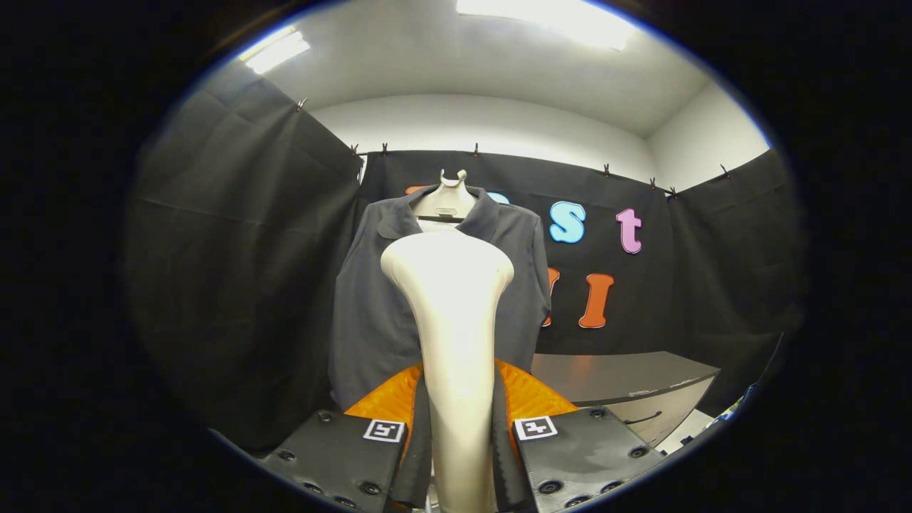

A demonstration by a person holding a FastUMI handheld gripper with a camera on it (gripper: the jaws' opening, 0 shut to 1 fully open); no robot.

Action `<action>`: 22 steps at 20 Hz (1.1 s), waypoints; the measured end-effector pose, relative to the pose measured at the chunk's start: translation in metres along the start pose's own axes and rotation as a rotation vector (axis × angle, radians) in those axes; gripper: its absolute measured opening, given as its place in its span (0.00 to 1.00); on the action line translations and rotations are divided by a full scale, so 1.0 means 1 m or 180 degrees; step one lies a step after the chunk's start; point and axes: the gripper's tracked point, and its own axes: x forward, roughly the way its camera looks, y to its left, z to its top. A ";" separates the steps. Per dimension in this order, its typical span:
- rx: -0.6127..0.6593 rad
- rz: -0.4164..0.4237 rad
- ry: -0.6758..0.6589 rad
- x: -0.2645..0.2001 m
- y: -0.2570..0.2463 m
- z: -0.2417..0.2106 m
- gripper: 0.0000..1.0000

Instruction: Iron the clothes twice with a garment steamer, once on the left side and once on the right side.

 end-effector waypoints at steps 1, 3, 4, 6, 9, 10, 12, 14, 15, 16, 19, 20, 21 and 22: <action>0.0000 -0.0027 0.0000 0.002 -0.005 0.000 0.42; 0.0001 -0.0079 -0.0003 0.003 -0.014 0.000 0.42; 0.0004 -0.0103 -0.0005 0.001 -0.019 0.002 0.42; 0.0007 -0.0145 -0.0011 0.004 -0.026 0.002 0.42; 0.0008 -0.0199 -0.0014 0.005 -0.036 0.003 0.42; 0.0010 -0.0208 -0.0011 0.004 -0.039 0.002 0.42; 0.0012 -0.0240 -0.0010 0.003 -0.045 0.003 0.42; 0.0019 -0.0265 -0.0010 0.002 -0.048 0.003 0.42; 0.0018 -0.0275 -0.0013 0.001 -0.050 0.003 0.42; 0.0021 -0.0285 -0.0017 0.000 -0.052 0.004 0.42; 0.0033 -0.0310 -0.0027 -0.002 -0.056 0.005 0.42; 0.0034 -0.0315 -0.0029 -0.003 -0.058 0.005 0.42; 0.0035 -0.0319 -0.0023 -0.003 -0.060 0.003 0.42; 0.0038 -0.0332 -0.0015 -0.004 -0.061 0.002 0.42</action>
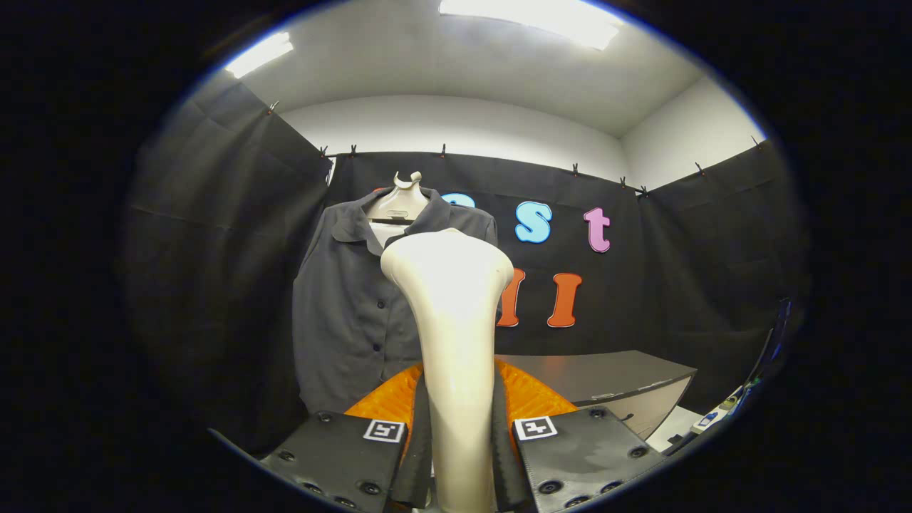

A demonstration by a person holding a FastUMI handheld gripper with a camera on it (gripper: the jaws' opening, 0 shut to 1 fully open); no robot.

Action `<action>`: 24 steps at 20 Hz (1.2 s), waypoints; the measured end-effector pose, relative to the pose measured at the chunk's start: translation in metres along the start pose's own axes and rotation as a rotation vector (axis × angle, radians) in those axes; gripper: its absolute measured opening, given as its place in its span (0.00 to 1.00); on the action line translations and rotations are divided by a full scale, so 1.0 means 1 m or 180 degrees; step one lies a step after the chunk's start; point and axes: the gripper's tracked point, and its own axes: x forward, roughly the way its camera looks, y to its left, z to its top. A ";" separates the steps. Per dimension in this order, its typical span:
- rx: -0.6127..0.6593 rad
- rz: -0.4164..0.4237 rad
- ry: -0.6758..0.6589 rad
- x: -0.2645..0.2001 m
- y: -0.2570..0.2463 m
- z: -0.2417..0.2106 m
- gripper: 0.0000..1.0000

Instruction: Iron the clothes twice with a garment steamer, once on the left side and once on the right side.

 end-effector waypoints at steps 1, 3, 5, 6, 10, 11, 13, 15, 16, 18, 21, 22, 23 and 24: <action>0.0004 -0.0012 0.0005 -0.001 -0.002 0.000 0.42; 0.0010 -0.0017 -0.0002 -0.002 -0.004 0.000 0.42; 0.0007 -0.0018 -0.0015 -0.002 -0.004 0.001 0.42; 0.0006 -0.0017 -0.0016 -0.005 -0.005 0.002 0.42; 0.0002 -0.0012 -0.0022 -0.009 -0.004 0.002 0.42; 0.0002 -0.0008 -0.0028 -0.010 -0.004 0.002 0.42; -0.0002 -0.0004 -0.0037 -0.012 -0.003 0.004 0.42; -0.0012 0.0006 -0.0042 -0.014 -0.001 0.003 0.42; -0.0016 0.0011 -0.0043 -0.016 -0.001 0.003 0.42; -0.0022 0.0010 -0.0053 -0.017 -0.002 0.002 0.42; -0.0044 -0.0008 -0.0044 -0.017 -0.004 -0.001 0.42; -0.0048 -0.0008 -0.0041 -0.016 -0.004 -0.002 0.42; -0.0052 -0.0007 -0.0041 -0.016 -0.004 -0.003 0.42; -0.0053 -0.0008 -0.0041 -0.016 -0.004 -0.004 0.42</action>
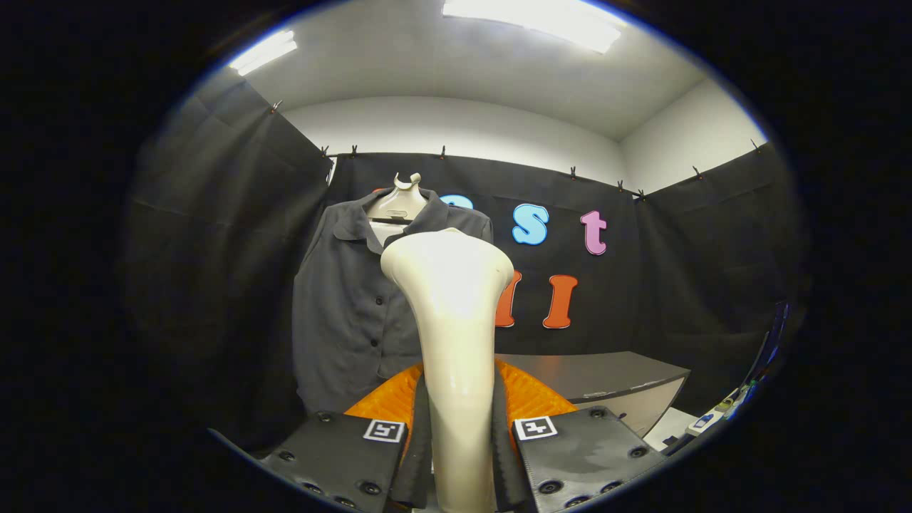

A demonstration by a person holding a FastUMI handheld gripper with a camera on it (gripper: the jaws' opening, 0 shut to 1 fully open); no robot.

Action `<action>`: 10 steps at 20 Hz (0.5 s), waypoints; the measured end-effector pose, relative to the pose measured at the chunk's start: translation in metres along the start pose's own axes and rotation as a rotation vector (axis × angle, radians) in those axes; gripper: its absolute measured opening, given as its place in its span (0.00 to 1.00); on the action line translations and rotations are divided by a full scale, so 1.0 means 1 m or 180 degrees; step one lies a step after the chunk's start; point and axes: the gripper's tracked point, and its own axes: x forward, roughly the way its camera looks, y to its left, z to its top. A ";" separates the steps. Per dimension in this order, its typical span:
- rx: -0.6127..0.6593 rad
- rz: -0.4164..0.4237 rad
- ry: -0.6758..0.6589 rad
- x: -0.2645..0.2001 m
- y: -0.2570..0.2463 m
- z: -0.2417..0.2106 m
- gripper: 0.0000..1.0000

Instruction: Iron the clothes twice with a garment steamer, once on the left side and once on the right side.

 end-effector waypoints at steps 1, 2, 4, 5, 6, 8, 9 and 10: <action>-0.0001 -0.0001 0.0000 -0.001 0.000 -0.001 0.42; -0.0006 -0.0002 -0.0003 -0.002 0.000 0.000 0.42; -0.0014 -0.0004 -0.0006 -0.002 0.000 -0.001 0.42; -0.0017 0.0000 -0.0013 -0.003 0.001 -0.001 0.42; -0.0020 0.0010 -0.0022 -0.004 0.003 0.000 0.42; -0.0028 0.0036 -0.0034 -0.006 0.007 0.001 0.42; -0.0033 0.0045 -0.0034 -0.007 0.008 0.000 0.42; -0.0040 0.0053 -0.0035 -0.008 0.009 0.001 0.42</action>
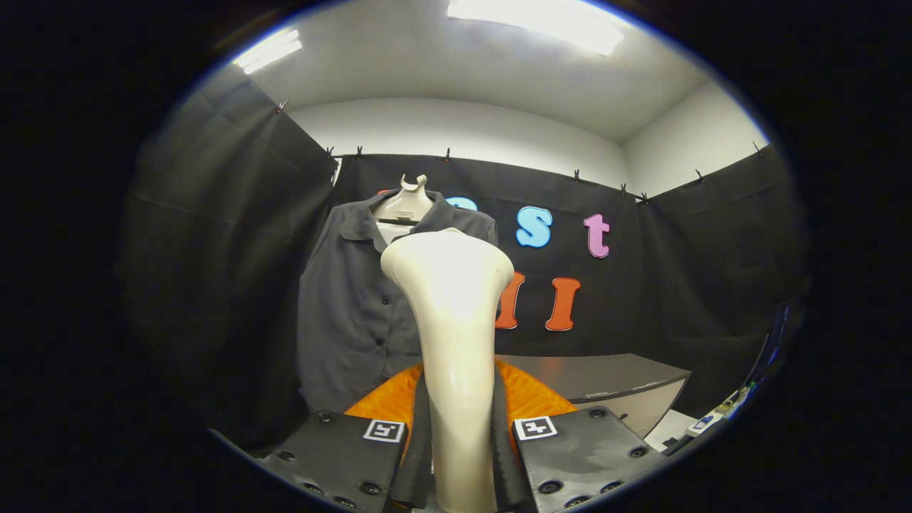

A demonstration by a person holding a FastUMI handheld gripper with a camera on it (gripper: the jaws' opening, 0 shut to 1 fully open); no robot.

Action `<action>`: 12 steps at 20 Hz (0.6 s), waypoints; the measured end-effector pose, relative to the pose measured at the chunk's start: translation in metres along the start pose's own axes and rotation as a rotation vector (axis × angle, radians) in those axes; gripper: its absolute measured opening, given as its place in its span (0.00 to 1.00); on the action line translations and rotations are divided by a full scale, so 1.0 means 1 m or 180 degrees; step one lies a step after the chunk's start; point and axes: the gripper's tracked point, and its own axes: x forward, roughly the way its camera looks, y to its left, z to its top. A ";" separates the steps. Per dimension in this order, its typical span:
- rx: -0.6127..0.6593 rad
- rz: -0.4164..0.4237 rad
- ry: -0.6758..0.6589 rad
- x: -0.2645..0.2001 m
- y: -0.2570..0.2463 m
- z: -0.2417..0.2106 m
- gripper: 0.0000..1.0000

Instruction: Iron the clothes twice with a garment steamer, once on the left side and once on the right side.

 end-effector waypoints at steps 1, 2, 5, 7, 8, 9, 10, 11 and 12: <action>-0.0008 0.0009 -0.0003 0.000 0.001 0.001 0.42; -0.0012 0.0019 -0.0009 -0.002 0.003 0.001 0.42; -0.0009 0.0038 -0.0024 -0.005 0.005 0.000 0.42; -0.0010 0.0054 -0.0023 -0.006 0.006 0.001 0.42; -0.0009 0.0060 -0.0022 -0.006 0.007 0.000 0.42; -0.0010 0.0061 -0.0017 -0.005 0.007 -0.001 0.42; -0.0009 0.0059 -0.0008 -0.006 0.007 -0.002 0.42; -0.0009 0.0061 0.0001 -0.005 0.008 -0.003 0.42; -0.0009 0.0060 0.0013 -0.006 0.007 -0.004 0.42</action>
